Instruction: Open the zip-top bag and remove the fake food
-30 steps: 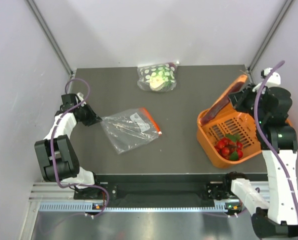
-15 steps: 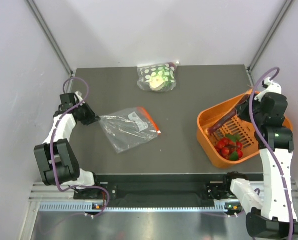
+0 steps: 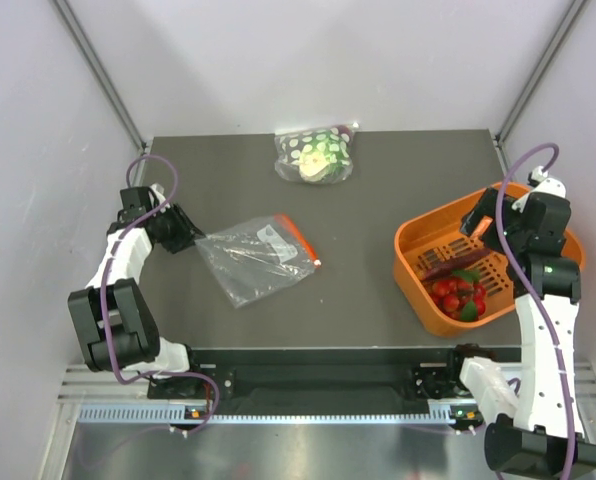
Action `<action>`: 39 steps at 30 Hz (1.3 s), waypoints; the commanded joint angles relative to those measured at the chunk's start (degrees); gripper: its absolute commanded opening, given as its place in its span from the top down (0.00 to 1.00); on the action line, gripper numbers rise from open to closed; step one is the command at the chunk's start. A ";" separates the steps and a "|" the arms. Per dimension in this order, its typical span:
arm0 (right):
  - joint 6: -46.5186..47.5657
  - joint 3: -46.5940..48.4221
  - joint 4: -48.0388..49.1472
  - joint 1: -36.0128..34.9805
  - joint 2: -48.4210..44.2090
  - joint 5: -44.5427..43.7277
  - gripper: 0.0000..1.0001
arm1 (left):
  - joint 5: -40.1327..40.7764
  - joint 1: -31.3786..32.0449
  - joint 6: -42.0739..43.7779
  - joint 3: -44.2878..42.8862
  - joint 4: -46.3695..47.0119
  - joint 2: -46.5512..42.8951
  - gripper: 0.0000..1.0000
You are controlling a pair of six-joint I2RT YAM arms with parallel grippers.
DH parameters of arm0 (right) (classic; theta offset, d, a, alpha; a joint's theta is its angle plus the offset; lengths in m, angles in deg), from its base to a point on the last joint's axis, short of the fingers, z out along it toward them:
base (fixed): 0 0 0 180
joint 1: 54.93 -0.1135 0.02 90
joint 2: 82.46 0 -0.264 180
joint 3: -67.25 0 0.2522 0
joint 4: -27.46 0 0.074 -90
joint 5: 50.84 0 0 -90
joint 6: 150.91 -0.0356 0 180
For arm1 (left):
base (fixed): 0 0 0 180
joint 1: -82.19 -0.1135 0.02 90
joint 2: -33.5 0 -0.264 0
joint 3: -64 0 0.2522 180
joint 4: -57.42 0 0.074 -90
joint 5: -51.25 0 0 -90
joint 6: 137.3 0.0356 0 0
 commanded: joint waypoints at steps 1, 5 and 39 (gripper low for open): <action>0.27 2.17 -0.33 0.92 -0.49 -0.71 0.00 | 1.66 -0.46 0.40 -2.24 -0.63 -2.43 0.44; 1.41 4.98 -1.21 1.01 0.31 -0.53 0.00 | 4.91 -0.38 0.22 -2.24 -2.04 -3.92 0.13; 2.73 11.93 8.10 1.01 5.93 13.00 0.00 | 16.79 -0.20 4.35 -21.31 -10.83 -16.49 0.14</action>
